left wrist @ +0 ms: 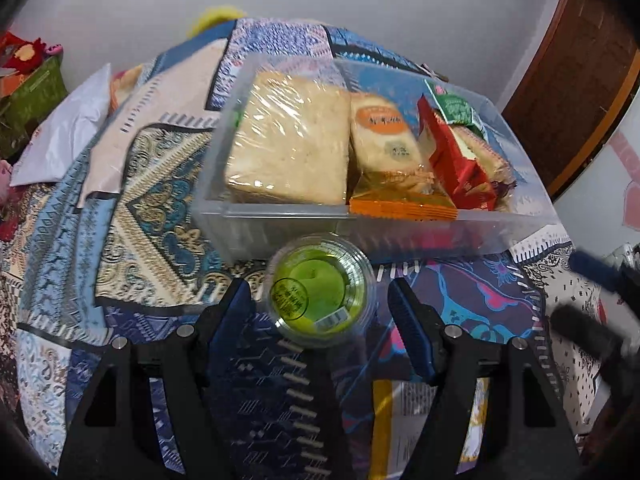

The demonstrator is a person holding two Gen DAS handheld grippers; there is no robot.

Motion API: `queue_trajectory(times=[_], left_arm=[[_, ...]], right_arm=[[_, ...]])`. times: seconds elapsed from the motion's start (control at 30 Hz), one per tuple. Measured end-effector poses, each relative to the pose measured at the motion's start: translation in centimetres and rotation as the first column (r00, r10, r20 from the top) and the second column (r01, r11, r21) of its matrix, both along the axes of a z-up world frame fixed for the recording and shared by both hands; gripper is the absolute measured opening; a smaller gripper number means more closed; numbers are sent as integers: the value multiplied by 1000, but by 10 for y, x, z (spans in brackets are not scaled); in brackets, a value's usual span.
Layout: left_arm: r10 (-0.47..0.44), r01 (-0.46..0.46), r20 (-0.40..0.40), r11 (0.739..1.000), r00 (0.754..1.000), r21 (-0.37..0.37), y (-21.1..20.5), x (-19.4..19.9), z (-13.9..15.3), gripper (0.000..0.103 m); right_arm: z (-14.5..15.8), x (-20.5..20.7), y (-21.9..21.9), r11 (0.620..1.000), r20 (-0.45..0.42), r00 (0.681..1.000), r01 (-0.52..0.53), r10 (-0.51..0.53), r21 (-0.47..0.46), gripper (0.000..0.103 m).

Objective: Organize snacks
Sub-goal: 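Grasp the green jelly cup with the left gripper while the right grasps the yellow-edged chip bag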

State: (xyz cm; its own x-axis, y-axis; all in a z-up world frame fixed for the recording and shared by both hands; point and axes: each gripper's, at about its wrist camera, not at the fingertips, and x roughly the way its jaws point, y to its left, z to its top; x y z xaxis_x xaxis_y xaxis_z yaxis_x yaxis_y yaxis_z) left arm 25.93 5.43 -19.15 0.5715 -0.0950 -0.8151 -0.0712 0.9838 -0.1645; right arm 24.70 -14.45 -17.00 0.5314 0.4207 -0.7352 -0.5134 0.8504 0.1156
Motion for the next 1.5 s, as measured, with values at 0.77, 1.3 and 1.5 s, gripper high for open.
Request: queue_trajectory(times=[0.77, 1.3, 1.5], left_arm=[[21, -21, 15, 1000, 1000, 18, 20, -86, -1, 58], [73, -73, 15, 997, 997, -41, 34, -140, -2, 58], [55, -54, 20, 998, 998, -35, 28, -140, 0, 58]], right_arm=[[-47, -41, 35, 994, -183, 978, -104, 105, 15, 75], [-63, -51, 70, 977, -112, 983, -162, 146, -141, 84], [-57, -56, 65, 984, -93, 987, -140, 130, -112, 55]])
